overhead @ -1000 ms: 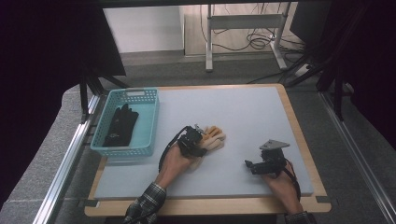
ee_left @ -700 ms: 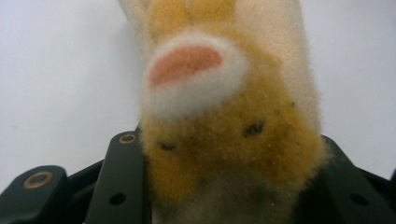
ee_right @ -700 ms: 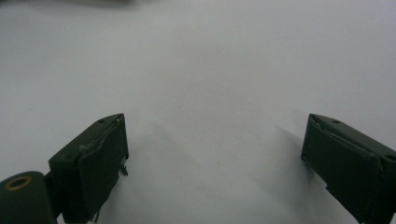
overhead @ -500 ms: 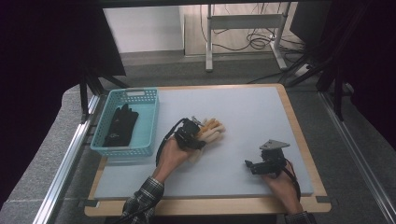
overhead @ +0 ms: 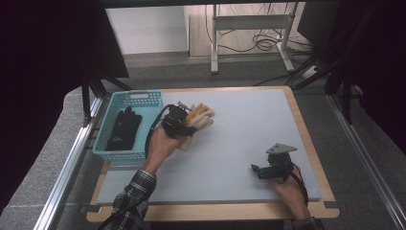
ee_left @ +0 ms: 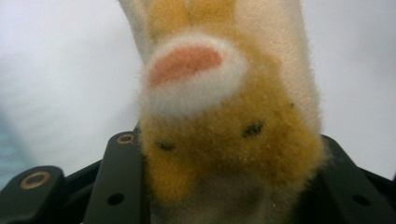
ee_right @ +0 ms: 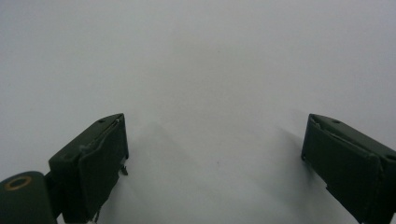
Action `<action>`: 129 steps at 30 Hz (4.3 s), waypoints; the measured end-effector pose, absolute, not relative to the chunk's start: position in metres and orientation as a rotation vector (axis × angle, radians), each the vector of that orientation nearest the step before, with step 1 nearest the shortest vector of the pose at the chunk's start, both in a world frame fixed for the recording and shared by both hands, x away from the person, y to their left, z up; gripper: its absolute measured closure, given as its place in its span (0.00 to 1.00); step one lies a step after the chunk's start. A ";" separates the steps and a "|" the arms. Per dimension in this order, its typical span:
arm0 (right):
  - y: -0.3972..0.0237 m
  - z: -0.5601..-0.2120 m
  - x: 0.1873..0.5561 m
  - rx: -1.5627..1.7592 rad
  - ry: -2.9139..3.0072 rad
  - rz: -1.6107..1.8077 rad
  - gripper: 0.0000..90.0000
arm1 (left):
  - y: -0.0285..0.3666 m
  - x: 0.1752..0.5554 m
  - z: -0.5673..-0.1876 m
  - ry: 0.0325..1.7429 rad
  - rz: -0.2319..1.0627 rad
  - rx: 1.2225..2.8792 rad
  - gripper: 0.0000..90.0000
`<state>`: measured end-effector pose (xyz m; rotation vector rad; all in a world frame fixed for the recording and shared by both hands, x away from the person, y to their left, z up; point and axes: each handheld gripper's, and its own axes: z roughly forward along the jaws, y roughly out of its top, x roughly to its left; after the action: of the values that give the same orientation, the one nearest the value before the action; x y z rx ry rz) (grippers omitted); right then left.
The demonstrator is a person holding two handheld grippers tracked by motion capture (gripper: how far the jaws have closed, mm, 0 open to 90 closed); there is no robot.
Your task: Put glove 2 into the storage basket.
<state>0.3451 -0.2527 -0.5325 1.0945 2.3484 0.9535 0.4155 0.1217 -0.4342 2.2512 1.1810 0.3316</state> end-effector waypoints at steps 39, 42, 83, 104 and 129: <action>-0.253 -0.532 0.345 1.094 2.348 0.955 0.08 | 0.268 0.478 -0.487 1.813 0.349 2.052 0.57; -0.253 -0.532 0.345 1.095 2.348 0.955 0.08 | 0.261 0.483 -0.490 1.813 0.335 2.075 0.54; -0.253 -0.533 0.345 1.092 2.348 0.955 0.08 | 0.261 0.473 -0.479 1.679 0.224 2.091 0.61; -0.253 -0.532 0.345 1.095 2.348 0.955 0.07 | 0.287 0.454 -0.465 1.593 0.326 2.031 0.23; -0.253 -0.533 0.345 1.095 2.348 0.954 0.08 | 0.292 0.432 -0.448 1.502 0.317 1.966 0.16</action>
<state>0.3452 -0.2526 -0.5325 1.0953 2.3475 0.9537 0.4325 0.2918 -0.4484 1.9663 1.5022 0.3172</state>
